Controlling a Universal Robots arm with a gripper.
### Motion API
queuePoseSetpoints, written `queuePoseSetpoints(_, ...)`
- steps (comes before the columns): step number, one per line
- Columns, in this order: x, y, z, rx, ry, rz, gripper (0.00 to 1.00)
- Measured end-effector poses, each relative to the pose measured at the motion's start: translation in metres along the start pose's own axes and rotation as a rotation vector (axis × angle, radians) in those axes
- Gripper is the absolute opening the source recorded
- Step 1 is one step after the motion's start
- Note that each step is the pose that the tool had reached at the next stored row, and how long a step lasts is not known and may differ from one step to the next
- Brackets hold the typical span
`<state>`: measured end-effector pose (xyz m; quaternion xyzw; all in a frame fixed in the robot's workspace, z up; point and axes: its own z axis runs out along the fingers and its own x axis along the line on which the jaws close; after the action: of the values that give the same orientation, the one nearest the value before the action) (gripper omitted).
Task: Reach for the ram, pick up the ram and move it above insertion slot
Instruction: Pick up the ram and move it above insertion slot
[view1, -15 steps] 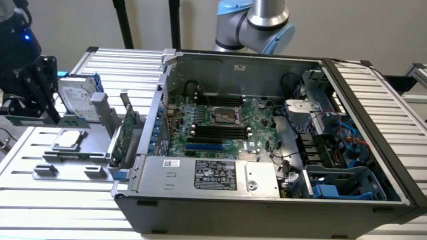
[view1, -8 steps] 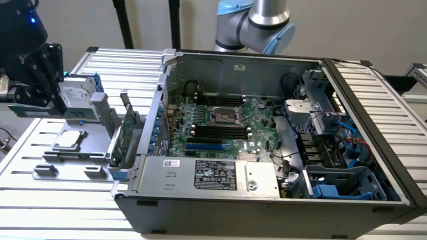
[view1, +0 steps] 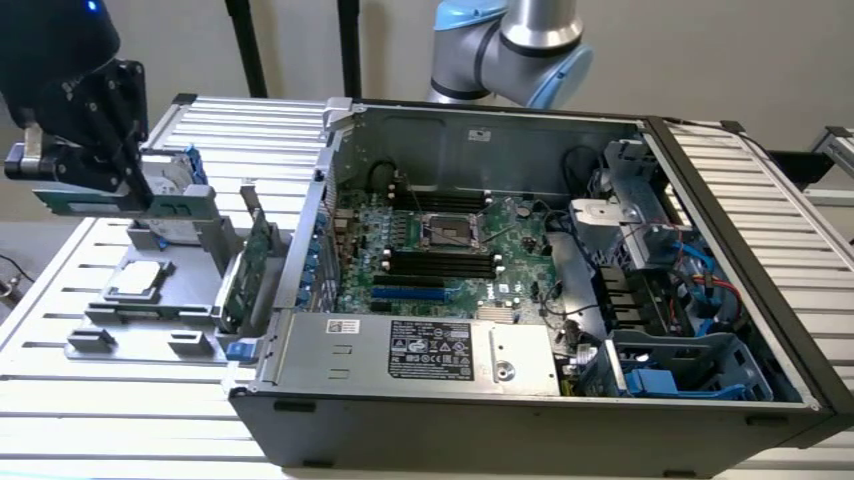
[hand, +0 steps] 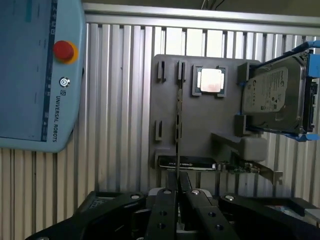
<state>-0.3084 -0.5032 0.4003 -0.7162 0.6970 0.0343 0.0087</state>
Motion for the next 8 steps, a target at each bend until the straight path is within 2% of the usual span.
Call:
queuePoseSetpoints(3, 0.0, -0.0118, -0.0032, 0.0006, -0.0222, -0.001, 0.13)
queuePoseSetpoints(8, 0.001, -0.0328, -0.006, 0.0018, -0.0768, -0.004, 0.13)
